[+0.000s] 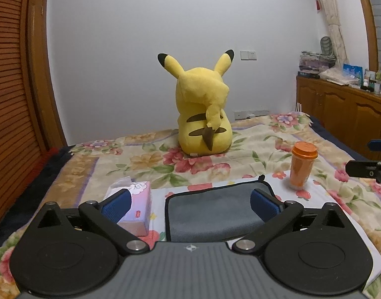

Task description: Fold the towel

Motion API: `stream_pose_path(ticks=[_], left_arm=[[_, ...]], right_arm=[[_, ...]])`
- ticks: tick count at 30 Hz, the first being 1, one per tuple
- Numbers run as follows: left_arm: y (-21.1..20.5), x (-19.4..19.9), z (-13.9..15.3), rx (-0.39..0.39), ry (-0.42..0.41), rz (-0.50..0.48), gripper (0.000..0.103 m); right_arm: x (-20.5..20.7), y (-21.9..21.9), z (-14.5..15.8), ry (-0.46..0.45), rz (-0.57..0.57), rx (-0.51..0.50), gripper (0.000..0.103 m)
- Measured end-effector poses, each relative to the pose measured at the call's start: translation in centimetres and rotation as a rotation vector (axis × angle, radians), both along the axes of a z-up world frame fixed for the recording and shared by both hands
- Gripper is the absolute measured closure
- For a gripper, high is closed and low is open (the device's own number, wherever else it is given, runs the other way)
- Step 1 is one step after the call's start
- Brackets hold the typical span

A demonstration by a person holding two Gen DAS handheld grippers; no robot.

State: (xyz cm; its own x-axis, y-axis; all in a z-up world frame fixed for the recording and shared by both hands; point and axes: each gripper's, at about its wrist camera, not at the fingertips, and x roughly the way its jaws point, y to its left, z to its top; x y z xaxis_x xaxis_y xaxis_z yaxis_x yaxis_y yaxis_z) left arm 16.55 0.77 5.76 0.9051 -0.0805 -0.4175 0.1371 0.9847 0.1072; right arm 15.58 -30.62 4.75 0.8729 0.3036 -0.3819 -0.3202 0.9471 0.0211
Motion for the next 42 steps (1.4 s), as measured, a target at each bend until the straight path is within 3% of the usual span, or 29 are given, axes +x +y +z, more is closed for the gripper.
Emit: stream_pose_path(ticks=[10,27,42], left_arm=[[-0.1,-3.6,1.4,-0.025,-0.009,0.036,0.000],[-1.4,-9.4,2.2,-0.016,-0.021,0.040,0.000],[-2.0,-11.8,-0.5,-0.058,0.008,0.041,0.000]], right_arm=[[-2.8,-0.4,1.4,-0.019,-0.023,0.014,0.000],[-7.4,-1.6,1.2,-0.025,-0.058,0.053,0.000],[-9.8,-1.0,-0.5,-0.017,-0.054,0.055,0.000]])
